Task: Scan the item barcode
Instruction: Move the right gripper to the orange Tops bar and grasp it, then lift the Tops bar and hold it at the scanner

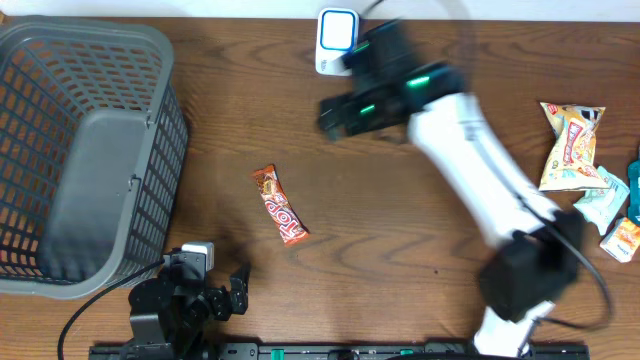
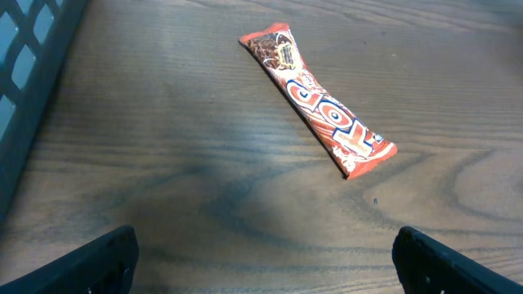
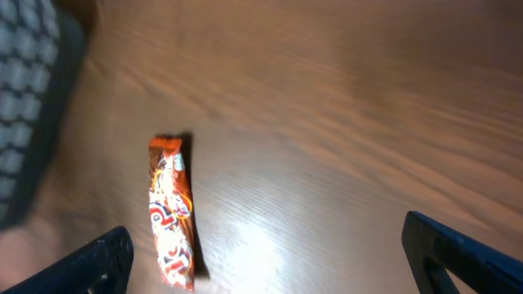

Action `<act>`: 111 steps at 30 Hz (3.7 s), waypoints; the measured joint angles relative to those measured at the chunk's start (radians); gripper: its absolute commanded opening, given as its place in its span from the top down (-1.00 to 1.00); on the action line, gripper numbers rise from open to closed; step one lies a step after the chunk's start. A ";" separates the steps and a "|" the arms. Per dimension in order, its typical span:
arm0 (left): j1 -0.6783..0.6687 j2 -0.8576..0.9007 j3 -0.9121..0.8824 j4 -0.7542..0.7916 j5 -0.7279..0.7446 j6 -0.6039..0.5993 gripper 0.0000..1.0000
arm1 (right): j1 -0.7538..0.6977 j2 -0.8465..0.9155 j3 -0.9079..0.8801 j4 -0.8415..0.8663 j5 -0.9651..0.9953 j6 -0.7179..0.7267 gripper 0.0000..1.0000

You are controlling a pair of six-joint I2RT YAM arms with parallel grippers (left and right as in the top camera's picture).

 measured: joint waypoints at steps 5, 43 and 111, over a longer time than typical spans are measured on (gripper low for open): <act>0.000 0.000 0.000 0.000 0.000 0.000 -0.98 | 0.163 0.193 -0.022 0.136 0.052 -0.016 -0.85; 0.000 0.000 0.000 0.000 0.000 0.000 -0.98 | 0.335 0.246 -0.117 0.039 0.179 0.014 0.98; 0.000 0.000 0.000 0.000 0.000 0.000 -0.98 | -0.154 0.190 -0.073 -0.345 -1.133 0.048 0.98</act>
